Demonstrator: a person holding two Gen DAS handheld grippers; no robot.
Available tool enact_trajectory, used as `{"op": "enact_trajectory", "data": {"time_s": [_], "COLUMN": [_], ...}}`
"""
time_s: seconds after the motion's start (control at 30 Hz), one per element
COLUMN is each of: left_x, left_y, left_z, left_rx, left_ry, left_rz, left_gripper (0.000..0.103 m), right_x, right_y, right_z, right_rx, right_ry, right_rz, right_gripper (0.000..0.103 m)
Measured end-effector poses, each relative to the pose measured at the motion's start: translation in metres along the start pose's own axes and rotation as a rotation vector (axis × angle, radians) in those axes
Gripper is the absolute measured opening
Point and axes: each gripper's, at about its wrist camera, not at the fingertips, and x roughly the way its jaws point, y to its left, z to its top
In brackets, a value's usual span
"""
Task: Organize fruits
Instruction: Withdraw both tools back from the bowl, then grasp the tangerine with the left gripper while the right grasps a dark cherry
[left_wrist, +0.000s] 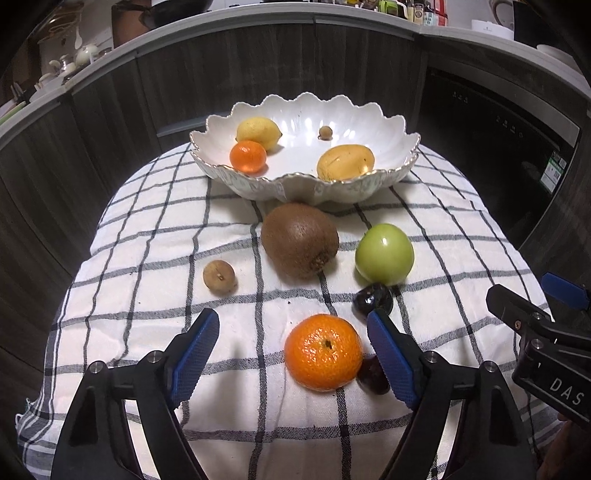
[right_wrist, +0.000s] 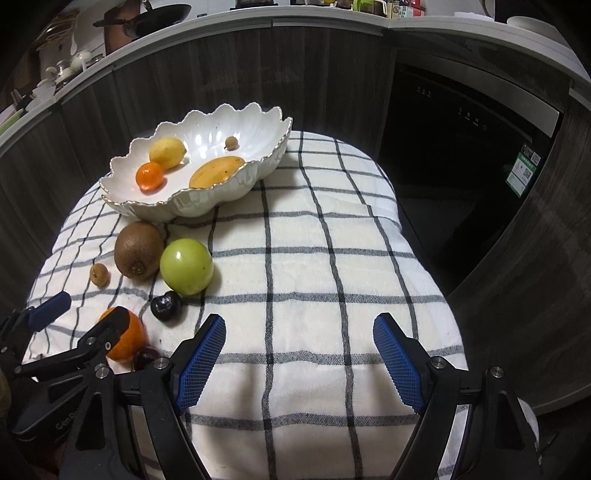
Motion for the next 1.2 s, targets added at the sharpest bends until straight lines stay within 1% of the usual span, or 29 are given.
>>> {"op": "enact_trajectory", "data": {"time_s": [0.1, 0.2, 0.3, 0.4, 0.47, 0.53, 0.6, 0.63, 0.87, 0.97, 1.2], "left_x": [0.003, 0.008, 0.011, 0.015, 0.018, 0.019, 0.018, 0.018, 0.016, 0.01, -0.005], "left_y": [-0.002, -0.002, -0.002, -0.004, -0.005, -0.006, -0.008, -0.009, -0.012, -0.01, 0.005], "left_z": [-0.002, -0.005, -0.007, -0.008, -0.009, -0.011, -0.011, -0.011, -0.01, -0.008, -0.001], "left_rx": [0.003, 0.003, -0.002, 0.001, -0.002, -0.002, 0.006, 0.009, 0.02, 0.017, -0.012], "left_ry": [0.009, 0.022, 0.026, 0.037, 0.05, 0.048, 0.045, 0.046, 0.043, 0.021, 0.006], "left_rz": [0.0, -0.004, -0.016, -0.028, -0.041, -0.048, -0.058, -0.065, -0.061, -0.045, -0.026], "left_gripper": [0.081, 0.076, 0.075, 0.069, 0.063, 0.06, 0.053, 0.047, 0.046, 0.046, 0.046], "right_x": [0.004, 0.007, 0.01, 0.013, 0.014, 0.014, 0.013, 0.014, 0.013, 0.011, 0.004], "right_y": [0.0, 0.0, 0.001, 0.001, -0.001, -0.001, -0.002, -0.003, -0.005, -0.004, 0.005], "right_z": [-0.001, -0.004, -0.005, -0.006, -0.006, -0.006, -0.006, -0.006, -0.005, -0.004, 0.001], "right_rx": [0.002, 0.0, 0.001, 0.002, 0.006, 0.008, 0.01, 0.011, 0.016, 0.017, 0.015], "right_ry": [0.009, 0.02, 0.029, 0.034, 0.038, 0.038, 0.036, 0.036, 0.034, 0.026, 0.013], "right_rz": [0.003, 0.006, 0.008, 0.008, 0.006, 0.005, 0.004, 0.005, 0.003, 0.005, 0.019], "right_gripper": [0.083, 0.083, 0.083, 0.083, 0.083, 0.083, 0.083, 0.083, 0.083, 0.083, 0.083]}}
